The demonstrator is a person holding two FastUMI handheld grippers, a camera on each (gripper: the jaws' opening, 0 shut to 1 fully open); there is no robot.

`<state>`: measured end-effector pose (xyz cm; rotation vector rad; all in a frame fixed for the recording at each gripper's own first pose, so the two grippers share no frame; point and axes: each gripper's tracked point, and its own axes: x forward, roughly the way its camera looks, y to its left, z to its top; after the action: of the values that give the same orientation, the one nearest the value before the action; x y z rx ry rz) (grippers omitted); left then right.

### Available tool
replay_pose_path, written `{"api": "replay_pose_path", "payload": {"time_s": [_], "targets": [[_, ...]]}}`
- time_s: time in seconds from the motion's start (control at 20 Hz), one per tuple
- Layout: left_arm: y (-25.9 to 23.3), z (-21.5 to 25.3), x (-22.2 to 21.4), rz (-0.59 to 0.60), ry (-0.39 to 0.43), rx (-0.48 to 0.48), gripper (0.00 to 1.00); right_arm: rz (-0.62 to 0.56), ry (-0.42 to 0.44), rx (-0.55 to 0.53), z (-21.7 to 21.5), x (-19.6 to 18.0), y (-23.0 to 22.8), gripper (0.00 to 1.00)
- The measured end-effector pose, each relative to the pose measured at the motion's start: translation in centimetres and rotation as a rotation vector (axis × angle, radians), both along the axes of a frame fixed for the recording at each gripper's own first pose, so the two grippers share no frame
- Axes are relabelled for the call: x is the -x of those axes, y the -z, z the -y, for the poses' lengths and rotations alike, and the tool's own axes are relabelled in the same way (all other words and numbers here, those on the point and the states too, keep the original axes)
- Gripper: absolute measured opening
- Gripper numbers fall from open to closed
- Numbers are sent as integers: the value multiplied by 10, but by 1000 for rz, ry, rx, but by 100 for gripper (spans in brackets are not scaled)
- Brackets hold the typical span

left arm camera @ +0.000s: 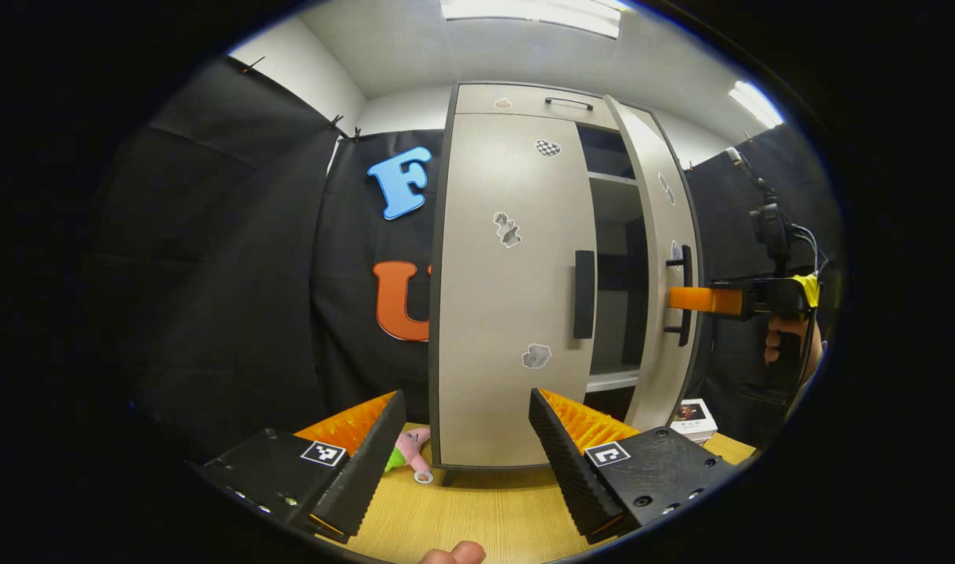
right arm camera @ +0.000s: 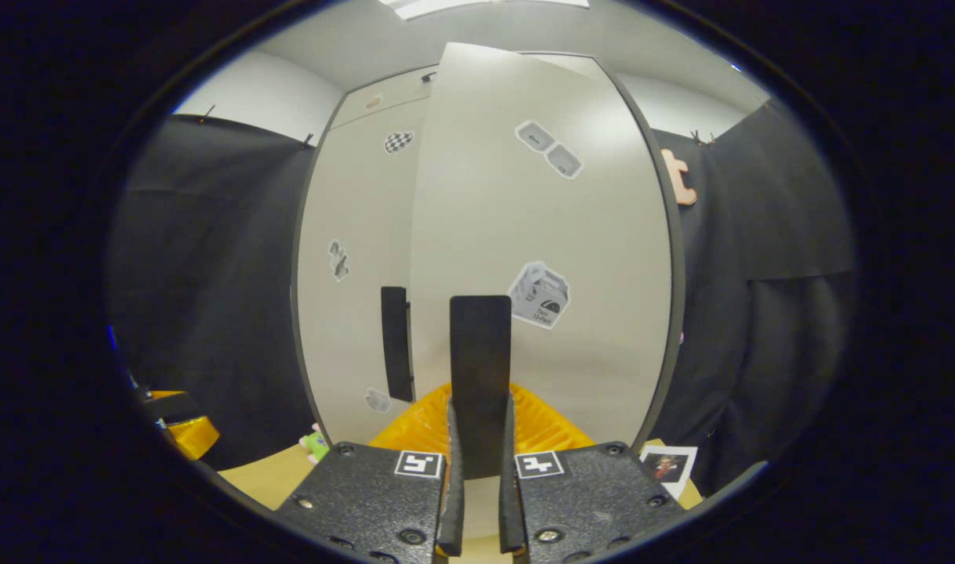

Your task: Open the right door of the double-door shoe cabinet with the right hand, and open the left door with the left hand.

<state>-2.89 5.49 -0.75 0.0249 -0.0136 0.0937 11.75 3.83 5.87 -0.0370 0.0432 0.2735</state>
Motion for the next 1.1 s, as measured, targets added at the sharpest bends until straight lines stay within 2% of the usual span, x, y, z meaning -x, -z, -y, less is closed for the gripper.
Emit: {"api": "replay_pose_path", "payload": {"time_s": [0.2,0.45,0.75,1.1], "targets": [[-2,1,0,3,1,-1,95,-8,4,-1,23,21,0,20],[-3,6,-3,10,14,4,95,1,53,-23,58,46,-1,20],[-3,24,-11,11,61,8,95,2,97,-20,85,60,-2,20],[0,31,-16,5,80,18,95,-4,166,-11,120,73,-2,19]]}}
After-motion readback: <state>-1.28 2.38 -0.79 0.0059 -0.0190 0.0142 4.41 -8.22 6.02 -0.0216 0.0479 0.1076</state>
